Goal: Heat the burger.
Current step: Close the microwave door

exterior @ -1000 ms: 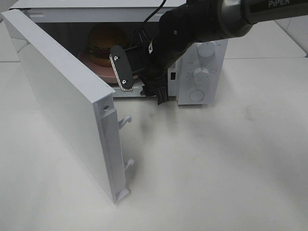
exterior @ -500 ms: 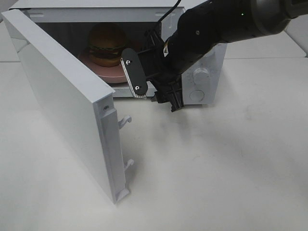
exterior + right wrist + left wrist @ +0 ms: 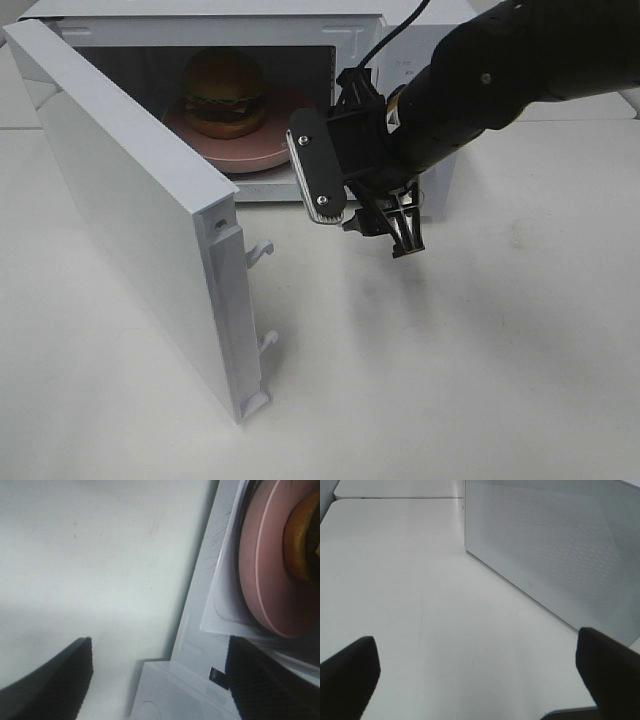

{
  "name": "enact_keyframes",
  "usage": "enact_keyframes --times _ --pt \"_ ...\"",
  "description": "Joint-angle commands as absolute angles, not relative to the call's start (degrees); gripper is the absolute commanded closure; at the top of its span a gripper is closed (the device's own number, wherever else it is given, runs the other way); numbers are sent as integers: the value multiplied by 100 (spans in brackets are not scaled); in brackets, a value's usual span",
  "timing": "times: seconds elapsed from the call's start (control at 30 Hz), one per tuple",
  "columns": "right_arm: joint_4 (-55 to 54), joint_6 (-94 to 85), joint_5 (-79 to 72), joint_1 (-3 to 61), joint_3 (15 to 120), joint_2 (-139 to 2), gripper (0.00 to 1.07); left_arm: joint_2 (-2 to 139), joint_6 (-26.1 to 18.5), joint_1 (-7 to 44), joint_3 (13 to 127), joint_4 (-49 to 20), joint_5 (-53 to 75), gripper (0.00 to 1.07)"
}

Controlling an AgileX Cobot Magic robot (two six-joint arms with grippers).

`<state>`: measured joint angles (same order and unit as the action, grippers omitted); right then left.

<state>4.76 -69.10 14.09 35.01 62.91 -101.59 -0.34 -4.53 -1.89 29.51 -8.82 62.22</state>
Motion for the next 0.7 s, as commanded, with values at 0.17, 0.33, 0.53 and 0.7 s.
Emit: enact_keyframes --times 0.17,0.33,0.53,0.7 --pt "504 -6417 1295 3466 5741 -9614 35 -120 -441 -178 2956 -928 6148 7" --pt "504 -5953 1283 3466 5300 -9185 35 -120 -441 -178 2956 -928 6148 7" --pt "504 -5414 1318 3466 5071 -8892 35 -120 -441 -178 2956 -928 6148 7" --pt "498 -4108 1507 3466 4733 -8285 35 -120 -441 -178 2956 -928 6148 7"
